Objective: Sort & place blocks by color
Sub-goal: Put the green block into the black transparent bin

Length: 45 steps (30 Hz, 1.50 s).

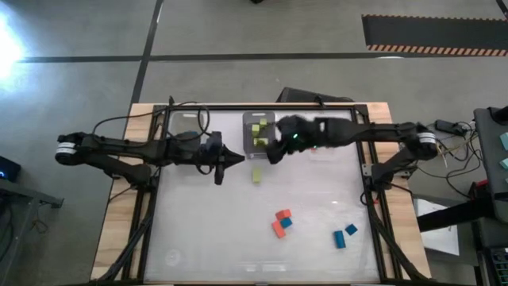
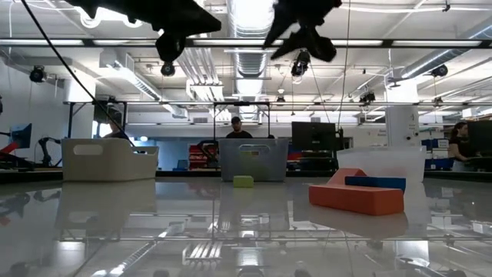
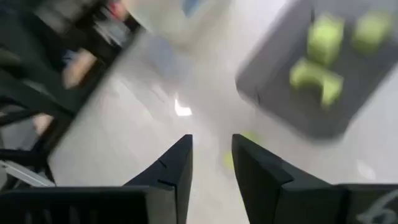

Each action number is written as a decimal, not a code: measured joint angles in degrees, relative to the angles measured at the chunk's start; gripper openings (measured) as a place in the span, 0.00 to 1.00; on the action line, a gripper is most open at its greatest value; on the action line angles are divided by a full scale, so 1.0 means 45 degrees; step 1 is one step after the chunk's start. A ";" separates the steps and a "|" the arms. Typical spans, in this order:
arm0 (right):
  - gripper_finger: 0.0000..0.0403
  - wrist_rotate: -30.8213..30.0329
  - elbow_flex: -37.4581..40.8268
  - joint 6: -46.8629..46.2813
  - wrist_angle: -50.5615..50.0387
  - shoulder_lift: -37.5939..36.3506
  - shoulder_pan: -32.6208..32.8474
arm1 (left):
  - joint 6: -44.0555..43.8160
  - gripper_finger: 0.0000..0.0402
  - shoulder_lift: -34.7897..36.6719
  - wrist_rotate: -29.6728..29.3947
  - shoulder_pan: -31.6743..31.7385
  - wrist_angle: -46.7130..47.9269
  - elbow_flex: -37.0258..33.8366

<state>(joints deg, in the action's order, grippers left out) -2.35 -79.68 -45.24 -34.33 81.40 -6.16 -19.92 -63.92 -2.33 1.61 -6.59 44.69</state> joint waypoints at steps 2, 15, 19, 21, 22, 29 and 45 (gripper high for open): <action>0.23 0.0079 0.0000 -0.0938 -0.0509 0.0543 0.0261 | -0.0692 0.00 0.0086 -0.0023 0.0005 -0.0316 0.0005; 0.11 0.0489 -0.1681 -0.4687 -0.2708 0.4437 0.0845 | -0.0707 0.00 0.3265 -0.1299 0.0005 -0.1207 0.0057; 0.16 0.1821 -0.2279 -0.5023 -0.2764 0.5374 0.0752 | -0.0678 0.00 0.4155 -0.1603 0.0010 -0.1208 0.0039; 0.20 0.1869 -0.2586 -0.5050 -0.2750 0.5813 0.0761 | -0.0338 0.00 0.4512 -0.1603 0.0007 -0.1204 0.0039; 0.23 0.1870 -0.2720 -0.5055 -0.2755 0.6023 0.0764 | -0.0101 0.00 0.4650 -0.1603 0.0007 -0.1202 0.0039; 0.42 0.1613 -0.3907 -0.4959 -0.3570 0.7664 0.0483 | 0.0281 0.00 0.5412 -0.1603 0.0005 -0.1451 0.0039; 0.65 0.1384 -0.7714 -0.3516 -0.6257 1.0897 0.0468 | 0.0539 0.00 0.5714 -0.1603 0.0005 -0.1435 0.0039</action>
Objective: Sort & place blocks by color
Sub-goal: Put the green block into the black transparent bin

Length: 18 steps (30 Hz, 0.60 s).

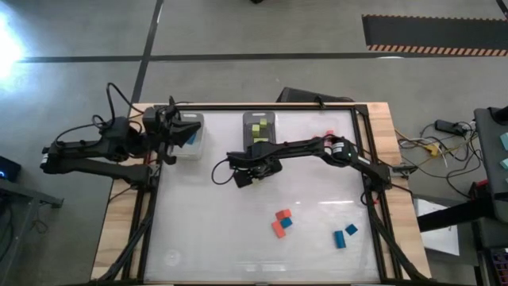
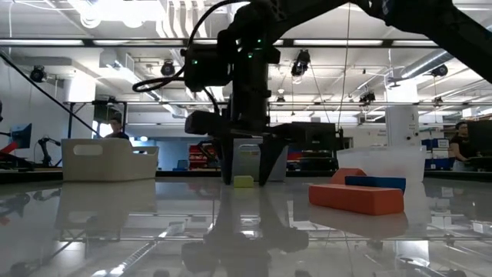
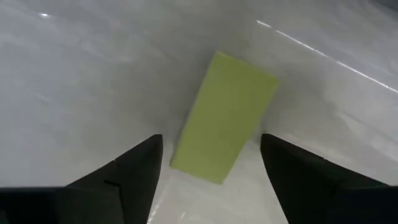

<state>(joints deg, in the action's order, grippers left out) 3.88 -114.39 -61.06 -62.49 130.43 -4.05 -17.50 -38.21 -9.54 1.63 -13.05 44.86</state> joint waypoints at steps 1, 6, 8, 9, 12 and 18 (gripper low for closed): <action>0.64 0.0011 -0.0047 0.0062 -0.0009 0.0054 0.0000 | 0.0000 0.00 -0.0014 0.0000 0.0001 0.0002 0.0000; 0.53 0.0088 -0.0067 0.0168 -0.0092 0.0159 -0.0010 | 0.0024 0.00 -0.0096 0.0000 0.0002 0.0003 -0.0008; 0.46 0.0072 -0.0046 0.0199 -0.0153 0.0159 -0.0010 | 0.0029 0.00 -0.0149 0.0005 0.0003 -0.0020 -0.0010; 0.42 0.0066 -0.0043 0.0239 -0.0186 0.0158 -0.0013 | 0.0030 0.00 -0.0151 0.0005 0.0001 0.0000 -0.0010; 0.32 0.0126 -0.0019 0.0392 -0.0182 0.0105 -0.0015 | 0.0034 0.00 -0.0217 0.0005 0.0000 -0.0004 -0.0010; 0.29 0.0650 -0.0032 0.0839 -0.0016 -0.0151 0.0008 | 0.0052 0.00 -0.0250 0.0005 0.0003 -0.0004 -0.0010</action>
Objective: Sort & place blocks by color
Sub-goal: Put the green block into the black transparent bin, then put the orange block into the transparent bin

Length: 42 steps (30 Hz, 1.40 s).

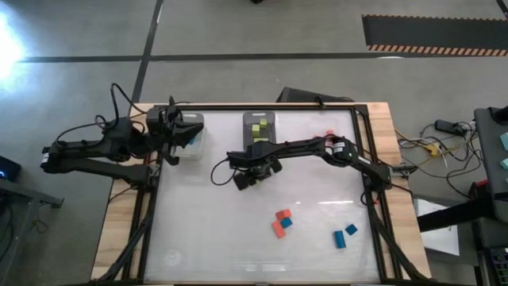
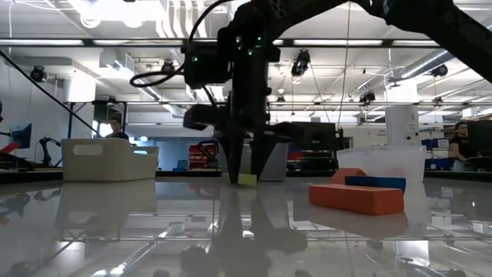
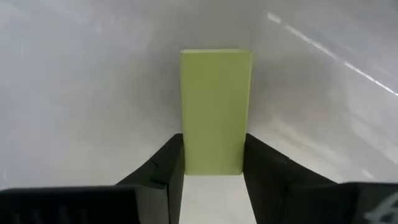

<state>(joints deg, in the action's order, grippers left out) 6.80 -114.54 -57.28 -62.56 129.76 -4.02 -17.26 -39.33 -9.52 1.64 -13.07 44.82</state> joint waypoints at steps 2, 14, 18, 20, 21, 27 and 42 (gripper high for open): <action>0.29 0.0420 -0.0163 0.0286 -0.0337 -0.0208 0.0002 | 0.0002 0.00 0.0003 0.0000 -0.0001 0.0009 0.0000; 0.29 0.0251 -0.1098 0.1561 -0.1542 -0.3271 -0.1163 | -0.0013 0.00 -0.0072 -0.0685 0.0005 -0.0053 0.0010; 0.29 -0.0290 -0.1003 0.2299 -0.1526 -0.3445 -0.2514 | -0.0019 0.00 -0.0214 -0.1187 0.0006 -0.0066 0.0015; 0.29 -0.0211 -0.0983 0.2677 -0.1303 -0.3246 -0.3084 | -0.0068 0.00 -0.0272 -0.1429 0.0007 -0.0019 0.0015; 0.29 -0.0160 -0.0946 0.2911 -0.1075 -0.3155 -0.3363 | -0.0082 0.00 -0.0309 -0.1617 0.0003 -0.0008 0.0015; 0.29 0.0148 -0.0866 0.3510 -0.0356 -0.2309 -0.4326 | -0.0095 0.00 -0.0438 -0.2070 0.0005 -0.0076 0.0015; 0.48 -0.0177 -0.0866 0.4139 -0.0317 -0.1680 -0.4637 | -0.0100 0.00 -0.0755 -0.3122 0.0007 -0.0037 0.0010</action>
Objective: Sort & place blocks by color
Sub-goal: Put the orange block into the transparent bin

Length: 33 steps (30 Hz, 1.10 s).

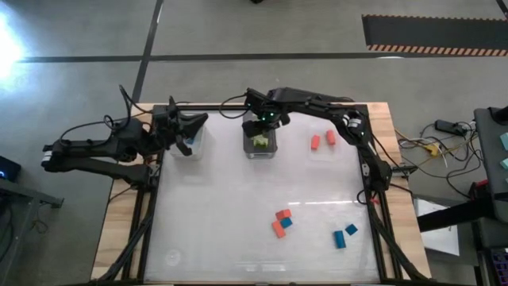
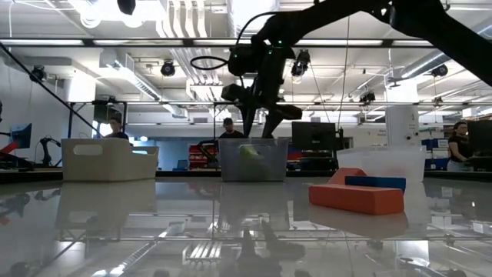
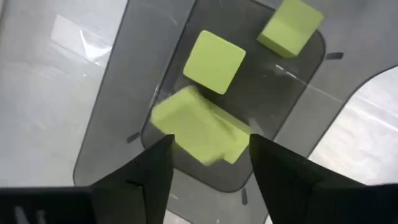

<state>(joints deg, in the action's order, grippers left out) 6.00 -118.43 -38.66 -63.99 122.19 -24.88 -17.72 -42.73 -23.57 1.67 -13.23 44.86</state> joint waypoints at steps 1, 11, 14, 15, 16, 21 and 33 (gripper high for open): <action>0.49 -0.0005 0.0000 0.0052 -0.0005 -0.0047 -0.0005 | 0.0004 0.00 -0.0061 -0.0042 -0.0005 0.0002 0.0000; 0.49 0.1515 0.0005 0.0666 -0.0777 -0.1144 0.0165 | -0.0168 0.00 -0.0702 -0.0191 -0.0001 0.0034 0.0000; 0.49 0.2035 0.0000 0.0957 -0.1593 -0.1781 0.0542 | -0.0335 0.00 -0.0924 -0.0191 -0.0004 0.0046 0.0000; 0.49 0.2061 0.0001 0.1065 -0.1864 -0.2027 0.0720 | -0.0335 0.00 -0.0995 -0.0191 -0.0005 0.0047 0.0000; 0.49 0.2098 0.0005 0.1123 -0.2084 -0.2265 0.0907 | -0.0335 0.00 -0.1062 -0.0191 -0.0003 0.0039 0.0000; 0.49 0.2100 0.0124 0.0704 -0.2648 -0.3441 0.2093 | -0.0335 0.00 -0.1439 -0.0186 -0.0004 0.0048 0.0000; 0.50 0.2043 0.0842 0.3267 -0.3933 -0.5192 0.5165 | -0.0321 0.00 -0.1605 -0.0181 0.0000 0.0052 0.0000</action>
<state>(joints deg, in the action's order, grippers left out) 15.19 -114.64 -23.96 -81.69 98.83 -1.64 -19.16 -49.95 -24.38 1.67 -13.00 44.86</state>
